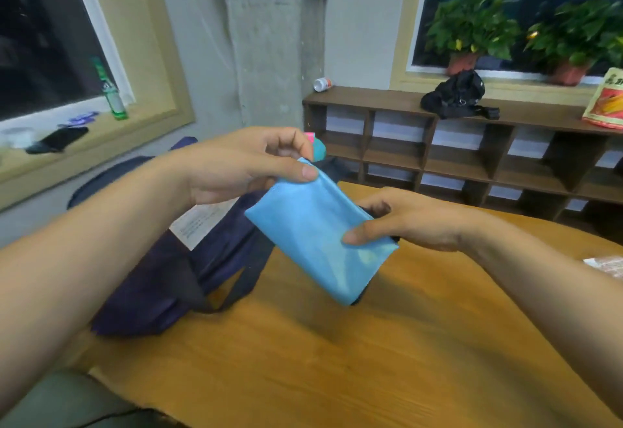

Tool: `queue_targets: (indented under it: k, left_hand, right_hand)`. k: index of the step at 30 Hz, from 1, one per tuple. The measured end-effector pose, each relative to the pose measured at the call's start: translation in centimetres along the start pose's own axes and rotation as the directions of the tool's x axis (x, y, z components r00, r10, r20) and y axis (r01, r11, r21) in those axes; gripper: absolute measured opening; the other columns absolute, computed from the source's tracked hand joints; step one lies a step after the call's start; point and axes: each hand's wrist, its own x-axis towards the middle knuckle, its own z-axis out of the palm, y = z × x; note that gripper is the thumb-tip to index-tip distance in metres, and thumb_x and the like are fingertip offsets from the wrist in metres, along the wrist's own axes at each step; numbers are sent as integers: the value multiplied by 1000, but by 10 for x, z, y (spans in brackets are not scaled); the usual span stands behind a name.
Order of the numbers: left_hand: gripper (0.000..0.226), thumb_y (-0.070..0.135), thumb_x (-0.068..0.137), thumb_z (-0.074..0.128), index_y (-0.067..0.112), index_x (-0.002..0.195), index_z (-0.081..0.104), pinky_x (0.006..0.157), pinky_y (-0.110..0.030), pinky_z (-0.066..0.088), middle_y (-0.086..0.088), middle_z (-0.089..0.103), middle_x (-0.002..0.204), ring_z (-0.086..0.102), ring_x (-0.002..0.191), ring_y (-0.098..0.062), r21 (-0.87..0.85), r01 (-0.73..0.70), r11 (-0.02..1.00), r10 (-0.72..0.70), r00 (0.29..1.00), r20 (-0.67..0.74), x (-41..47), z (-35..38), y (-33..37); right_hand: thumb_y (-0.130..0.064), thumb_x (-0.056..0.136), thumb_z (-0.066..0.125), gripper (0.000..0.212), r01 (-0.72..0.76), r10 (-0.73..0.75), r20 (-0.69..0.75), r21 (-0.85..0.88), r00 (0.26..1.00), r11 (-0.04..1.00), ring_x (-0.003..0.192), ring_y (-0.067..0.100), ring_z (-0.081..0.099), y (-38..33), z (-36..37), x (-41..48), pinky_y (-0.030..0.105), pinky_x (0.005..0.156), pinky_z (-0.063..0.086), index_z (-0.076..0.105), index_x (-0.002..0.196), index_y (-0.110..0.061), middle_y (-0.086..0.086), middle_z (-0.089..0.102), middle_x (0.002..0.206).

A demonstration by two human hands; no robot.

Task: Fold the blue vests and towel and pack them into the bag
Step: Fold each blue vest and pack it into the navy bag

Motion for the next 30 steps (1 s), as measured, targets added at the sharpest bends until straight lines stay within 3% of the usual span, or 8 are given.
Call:
queue_targets:
  k: [5, 8, 13, 15, 18, 22, 27, 30]
  left_hand:
    - [23, 15, 85, 81, 17, 102, 65, 76, -26, 47, -9, 62, 99, 58, 86, -17, -42, -7, 999, 1, 991, -132, -30, -59, -2]
    - [26, 18, 86, 85, 17, 103, 65, 79, -25, 51, -7, 66, 100, 61, 89, -17, -35, -25, 999, 16, 973, -231, -48, -96, -7]
    - [23, 25, 87, 82, 22, 106, 69, 83, -27, 51, -1, 73, 103, 65, 91, -14, 6, 4, 1000, -1, 892, -452, -67, -158, -27]
    - [18, 23, 93, 80, 22, 107, 69, 84, -30, 47, 2, 73, 102, 64, 89, -13, 50, 57, 997, -23, 852, -523, -72, -182, -39]
    - [16, 24, 96, 79, 22, 110, 72, 89, -35, 49, 2, 74, 104, 66, 92, -14, 96, 128, 987, -43, 792, -610, -77, -213, -56]
    - [20, 22, 96, 78, 18, 114, 72, 85, -32, 51, 0, 74, 105, 66, 96, -13, 152, 210, 966, -51, 729, -683, -83, -241, -78]
    - [18, 24, 92, 81, 17, 107, 73, 72, -25, 48, 0, 74, 96, 65, 81, -11, 337, 341, 878, -65, 781, -622, -81, -236, -98]
    - [15, 28, 92, 79, 23, 104, 71, 68, -23, 44, 8, 72, 94, 65, 80, -9, 613, 410, 676, -31, 846, -532, -72, -222, -99]
  right_hand:
    - [-34, 97, 76, 22, 82, -98, -85, -175, 992, 981, 108, 14, 74, -50, -1, 38, 38, 97, 57, 78, 118, -25, -6, 79, 115]
    - [-46, 96, 75, 29, 112, -161, -164, -275, 973, 955, 103, 21, 75, -76, 5, 69, 51, 101, 57, 78, 114, -24, -1, 79, 109]
    - [-47, 93, 79, 32, 140, -229, -282, -305, 932, 942, 87, 28, 72, -112, 23, 139, 53, 87, 58, 76, 98, -16, 8, 77, 95]
    - [-45, 92, 79, 31, 131, -242, -300, -346, 923, 929, 72, 19, 66, -125, 33, 169, 40, 72, 58, 75, 95, -14, 10, 75, 89]
    - [-41, 94, 77, 27, 102, -276, -314, -474, 908, 875, 66, 13, 60, -145, 54, 209, 17, 52, 42, 70, 89, -15, 4, 70, 80]
    - [-39, 93, 76, 28, 73, -286, -259, -610, 923, 789, 79, 27, 63, -153, 83, 255, 37, 60, 44, 68, 93, -13, 7, 68, 85]
    - [-32, 88, 77, 27, -48, -142, -165, -799, 976, 600, 87, 29, 63, -133, 95, 286, 39, 68, 50, 64, 100, -11, 6, 66, 93]
    - [-40, 90, 79, 32, -79, 23, -79, -854, 997, 514, 88, 28, 65, -123, 95, 294, 40, 72, 53, 68, 101, -12, 5, 69, 95]
